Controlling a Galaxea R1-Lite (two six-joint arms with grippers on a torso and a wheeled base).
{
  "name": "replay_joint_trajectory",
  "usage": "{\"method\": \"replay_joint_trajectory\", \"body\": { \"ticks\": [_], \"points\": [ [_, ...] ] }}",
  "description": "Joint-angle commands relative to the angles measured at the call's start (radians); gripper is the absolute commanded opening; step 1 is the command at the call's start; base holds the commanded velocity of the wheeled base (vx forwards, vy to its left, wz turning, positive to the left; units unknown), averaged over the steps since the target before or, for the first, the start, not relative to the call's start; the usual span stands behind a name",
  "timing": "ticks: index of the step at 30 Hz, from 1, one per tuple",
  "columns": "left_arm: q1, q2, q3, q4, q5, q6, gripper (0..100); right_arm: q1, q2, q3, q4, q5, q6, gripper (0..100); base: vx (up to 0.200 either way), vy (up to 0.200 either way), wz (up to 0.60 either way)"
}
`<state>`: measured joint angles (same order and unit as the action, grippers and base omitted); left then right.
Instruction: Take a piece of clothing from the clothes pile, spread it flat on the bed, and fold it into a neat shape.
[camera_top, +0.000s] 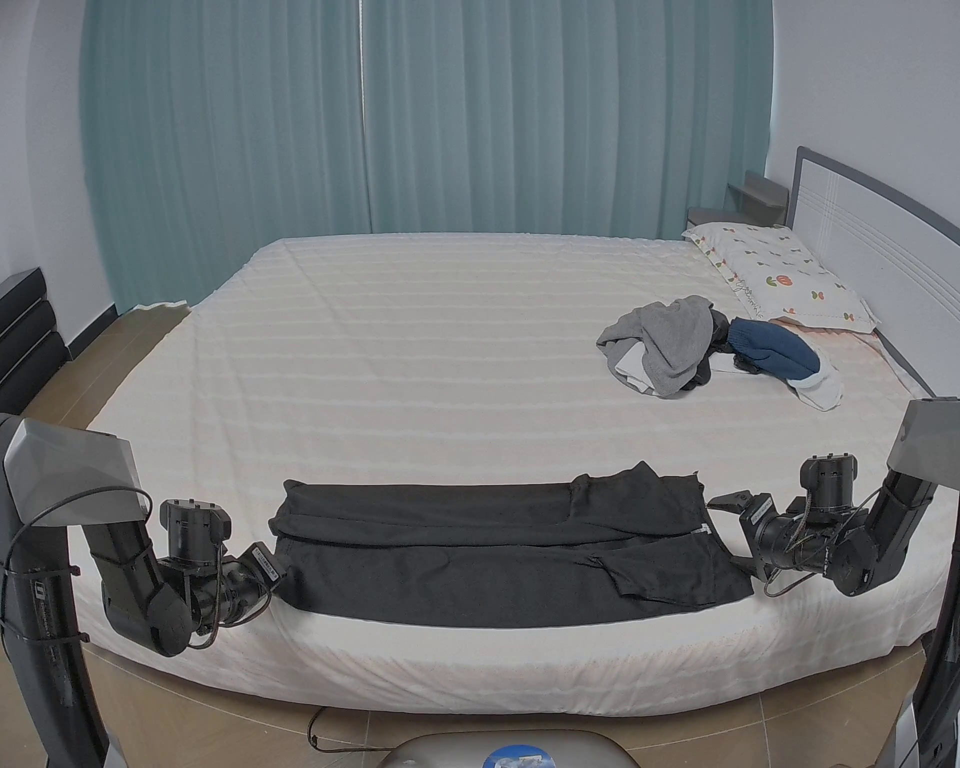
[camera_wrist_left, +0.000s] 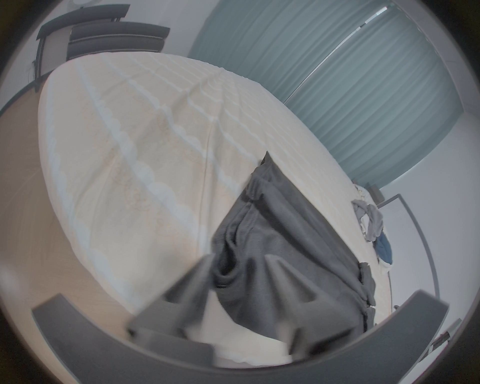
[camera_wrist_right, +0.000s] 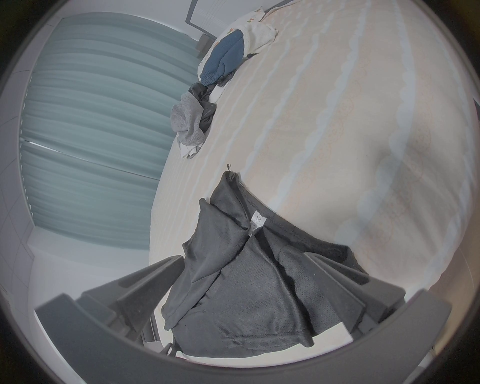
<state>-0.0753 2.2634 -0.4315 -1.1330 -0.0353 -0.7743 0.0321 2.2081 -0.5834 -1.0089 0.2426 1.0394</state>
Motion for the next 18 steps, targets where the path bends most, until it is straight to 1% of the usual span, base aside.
{"method": "replay_joint_trajectory", "body": {
  "ticks": [1,6,9,11,14,18],
  "points": [
    [0.002,0.021,0.008,0.004,0.015,0.006,0,0.003,0.002,0.000,0.001,0.000,-0.001,100,0.000,0.000,0.00],
    [0.000,0.004,0.053,0.009,0.045,0.016,0,0.005,-0.001,0.002,0.001,-0.002,-0.005,100,0.000,0.000,0.00],
    [-0.003,-0.010,0.057,0.027,0.048,0.023,0,0.005,-0.001,0.002,0.003,-0.003,-0.009,100,0.000,0.000,0.00],
    [-0.003,-0.013,0.057,0.039,0.064,0.035,0,0.005,-0.001,0.004,0.003,-0.002,-0.012,100,0.000,0.000,0.00],
    [0.002,-0.013,0.066,0.038,0.084,0.058,0,0.006,-0.001,0.005,0.004,-0.003,-0.012,100,0.000,0.000,0.00],
    [0.006,-0.015,0.071,0.035,0.089,0.067,0,0.020,-0.001,0.007,0.006,-0.003,-0.012,100,0.000,0.000,0.00]
  ]
}}
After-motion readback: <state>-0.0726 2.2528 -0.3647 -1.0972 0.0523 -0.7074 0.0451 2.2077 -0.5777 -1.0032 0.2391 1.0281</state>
